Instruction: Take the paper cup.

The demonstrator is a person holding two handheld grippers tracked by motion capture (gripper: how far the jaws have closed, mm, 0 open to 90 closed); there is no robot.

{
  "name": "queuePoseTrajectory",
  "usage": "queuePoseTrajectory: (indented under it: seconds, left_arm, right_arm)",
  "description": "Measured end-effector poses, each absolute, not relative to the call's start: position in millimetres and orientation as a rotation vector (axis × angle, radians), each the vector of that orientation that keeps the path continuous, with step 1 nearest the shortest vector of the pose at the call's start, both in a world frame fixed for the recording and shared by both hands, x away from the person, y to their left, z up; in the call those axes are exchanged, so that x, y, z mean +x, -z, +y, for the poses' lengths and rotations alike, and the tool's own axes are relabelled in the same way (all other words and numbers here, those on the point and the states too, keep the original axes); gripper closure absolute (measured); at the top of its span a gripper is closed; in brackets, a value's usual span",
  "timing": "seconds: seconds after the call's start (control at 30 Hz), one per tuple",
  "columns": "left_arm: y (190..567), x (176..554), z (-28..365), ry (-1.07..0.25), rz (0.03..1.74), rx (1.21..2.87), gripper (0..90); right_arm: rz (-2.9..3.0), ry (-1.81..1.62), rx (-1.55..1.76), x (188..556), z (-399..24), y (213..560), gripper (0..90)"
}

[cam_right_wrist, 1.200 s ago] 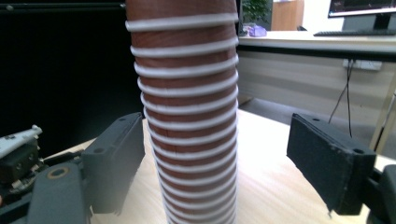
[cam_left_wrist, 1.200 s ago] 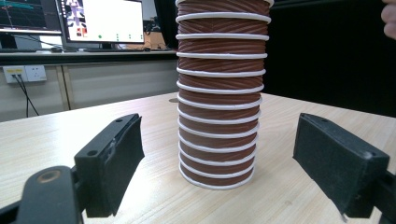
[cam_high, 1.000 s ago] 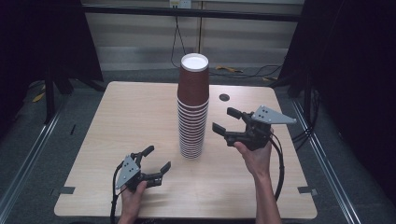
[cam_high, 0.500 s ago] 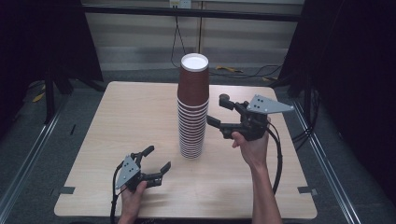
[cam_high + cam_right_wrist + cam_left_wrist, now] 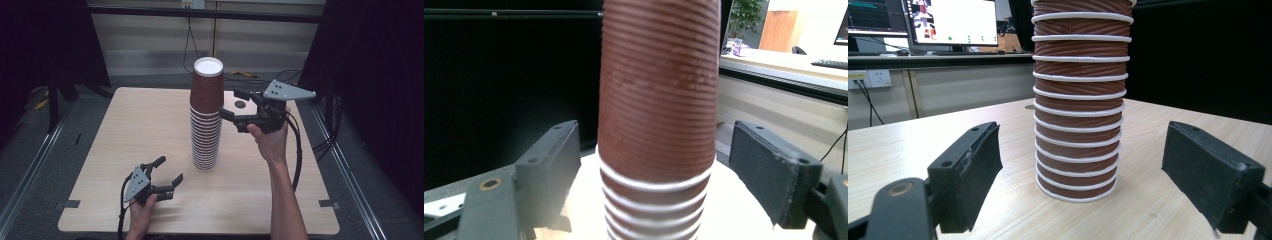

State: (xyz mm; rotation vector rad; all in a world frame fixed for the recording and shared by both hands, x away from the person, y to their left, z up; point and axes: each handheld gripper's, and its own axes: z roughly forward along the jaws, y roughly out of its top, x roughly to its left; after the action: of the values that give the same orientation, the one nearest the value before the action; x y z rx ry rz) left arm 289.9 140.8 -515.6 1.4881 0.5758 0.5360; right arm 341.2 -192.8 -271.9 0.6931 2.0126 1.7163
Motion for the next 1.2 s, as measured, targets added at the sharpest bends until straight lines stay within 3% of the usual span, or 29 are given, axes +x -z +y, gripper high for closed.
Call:
queuePoseTrajectory:
  seconds: [0.37,1.2]
  left_arm:
    - [516,290,141,-0.535,0.577,1.486,15.5]
    - [516,289,140,-0.544,0.584,1.486,15.6]
  right_arm:
    - [2.108,-1.642,0.681,356,-176,249,13.9]
    - [2.219,-1.581,0.657,386,-148,211,13.1]
